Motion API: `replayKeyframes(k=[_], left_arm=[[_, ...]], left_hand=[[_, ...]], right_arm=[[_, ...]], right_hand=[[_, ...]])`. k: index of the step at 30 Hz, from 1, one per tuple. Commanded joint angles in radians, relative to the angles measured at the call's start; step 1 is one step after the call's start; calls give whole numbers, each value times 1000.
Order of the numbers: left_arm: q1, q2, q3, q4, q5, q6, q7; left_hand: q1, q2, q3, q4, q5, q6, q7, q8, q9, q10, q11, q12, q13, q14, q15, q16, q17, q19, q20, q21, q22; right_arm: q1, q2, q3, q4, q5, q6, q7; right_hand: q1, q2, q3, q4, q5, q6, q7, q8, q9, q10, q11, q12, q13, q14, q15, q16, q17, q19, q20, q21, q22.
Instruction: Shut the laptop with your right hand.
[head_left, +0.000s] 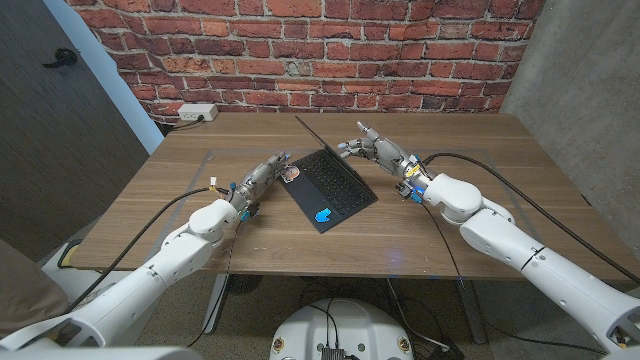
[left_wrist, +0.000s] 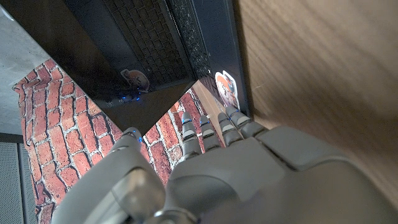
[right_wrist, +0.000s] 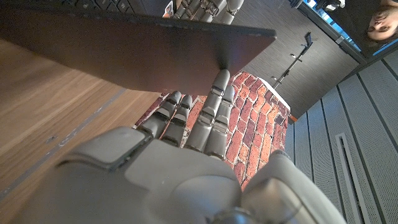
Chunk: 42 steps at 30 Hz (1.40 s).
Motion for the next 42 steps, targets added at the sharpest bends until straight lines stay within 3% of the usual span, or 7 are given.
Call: replayKeyframes(k=[1,10,16,21,34,38,42], left_arm=[[17,9,-7,-14,-5,-1,8],[34,11,-15,-27,-9,-6,20],[82,35,-56,-115,-36,5,62],[119,48,-92,-146,-61,-33,65],[185,91,-137,-237,-36,-31,125],[222,104,-162,-279,16,-45,194],[274,50,-191,-316,192,-100,411]], left_hand=[[5,3,5,-3,1,2,4,-6,3,-2,1,-1,2,-7,-54,0,4,1,-6,4,1],[6,4,5,-4,1,3,6,-6,3,-1,0,0,2,-6,-55,1,4,1,-6,5,1],[8,7,6,-5,1,15,14,-2,3,10,5,5,2,6,-61,6,4,11,-19,9,1],[9,8,7,-5,1,18,16,-1,3,13,6,6,1,8,-61,6,4,14,-22,11,1],[9,7,6,-6,0,18,15,-2,3,18,4,7,1,11,-60,6,4,16,-22,11,1],[9,6,5,-7,0,23,18,-1,2,20,4,8,1,13,-59,7,4,17,-22,12,1],[16,1,5,-14,-2,119,25,27,2,107,3,34,1,79,-81,21,2,64,-19,24,0]], right_arm=[[15,-4,-29,-2,-11,-33,30],[28,-5,-46,29,-16,-34,60],[29,-5,-49,30,-15,-45,60],[35,-6,-53,28,-13,-46,72],[54,-2,-70,34,-10,-64,100],[62,3,-77,45,-8,-72,108],[69,6,-82,45,-9,-74,114]], right_hand=[[9,-2,1,-7,5,6,8,-1,6,5,4,-1,2,9,-63,-1,3,1,-6,-2,2],[4,-2,-2,-3,5,1,7,-6,6,0,5,-6,2,10,-61,-2,5,-2,-4,-5,2],[3,-2,-3,-3,5,1,8,-7,6,0,7,-7,2,10,-66,-2,5,-3,-4,-6,2],[2,-2,-4,-3,6,-1,6,-9,6,-3,5,-10,2,9,-64,-3,5,-3,-3,-7,2],[1,-1,-6,-2,6,-6,8,-14,6,-4,6,-14,2,11,-64,-4,5,-2,-3,-9,1],[1,-1,-6,-2,7,-6,8,-15,6,-8,7,-17,2,8,-62,-5,5,-3,-2,-9,1],[1,-1,-7,-2,7,-8,8,-17,6,-12,7,-19,2,6,-60,-7,5,-6,0,-11,1]])
